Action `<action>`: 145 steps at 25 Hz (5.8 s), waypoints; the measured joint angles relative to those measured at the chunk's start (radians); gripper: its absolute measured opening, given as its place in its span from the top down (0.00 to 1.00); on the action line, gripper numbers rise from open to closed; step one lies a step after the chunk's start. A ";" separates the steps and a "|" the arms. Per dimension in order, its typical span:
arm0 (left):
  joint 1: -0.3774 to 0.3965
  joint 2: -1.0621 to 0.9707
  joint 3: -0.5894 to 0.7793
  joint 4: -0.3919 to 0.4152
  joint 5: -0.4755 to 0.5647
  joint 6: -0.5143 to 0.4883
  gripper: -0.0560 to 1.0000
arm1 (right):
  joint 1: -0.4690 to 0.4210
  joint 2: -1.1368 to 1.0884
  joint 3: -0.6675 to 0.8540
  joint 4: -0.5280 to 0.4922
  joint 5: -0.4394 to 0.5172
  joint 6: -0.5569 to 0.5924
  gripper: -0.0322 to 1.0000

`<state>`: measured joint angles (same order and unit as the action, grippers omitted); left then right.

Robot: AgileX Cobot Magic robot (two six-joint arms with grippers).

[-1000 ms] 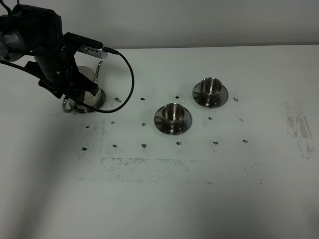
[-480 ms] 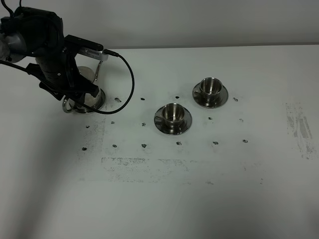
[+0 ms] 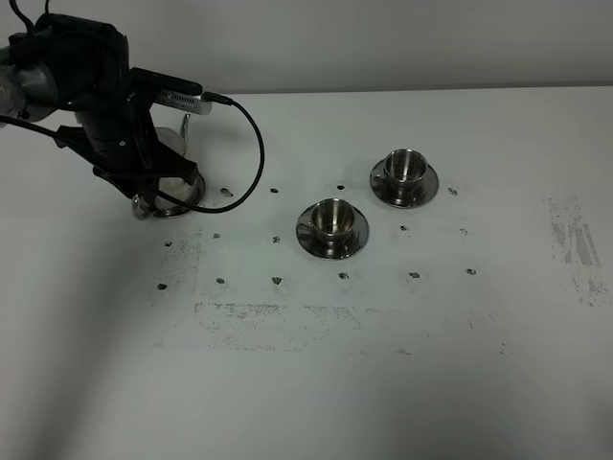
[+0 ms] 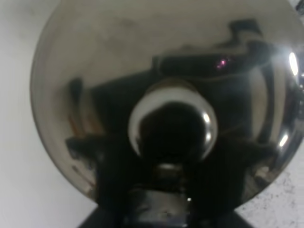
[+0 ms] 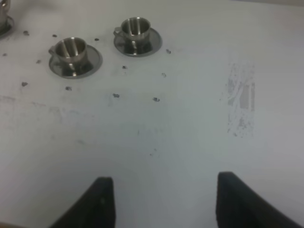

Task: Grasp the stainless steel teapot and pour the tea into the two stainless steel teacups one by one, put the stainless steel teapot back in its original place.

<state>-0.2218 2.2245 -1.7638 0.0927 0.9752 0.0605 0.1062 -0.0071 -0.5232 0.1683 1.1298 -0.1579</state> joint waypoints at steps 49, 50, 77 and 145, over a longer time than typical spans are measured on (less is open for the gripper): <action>-0.058 -0.089 -0.154 -0.061 0.193 0.997 0.77 | 0.000 0.000 0.000 0.000 0.000 0.000 0.53; -0.061 -0.089 -0.154 -0.058 0.168 1.015 0.77 | 0.000 0.000 0.000 0.000 0.000 0.000 0.53; -0.201 0.233 -0.530 0.036 0.010 1.047 0.77 | 0.000 0.000 0.000 0.001 0.000 0.000 0.53; -0.310 0.313 -0.548 0.206 -0.289 1.311 0.77 | 0.000 0.000 0.000 0.001 0.000 0.000 0.53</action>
<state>-0.5314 2.5378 -2.3117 0.2984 0.6861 1.3718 0.1062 -0.0071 -0.5232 0.1692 1.1298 -0.1579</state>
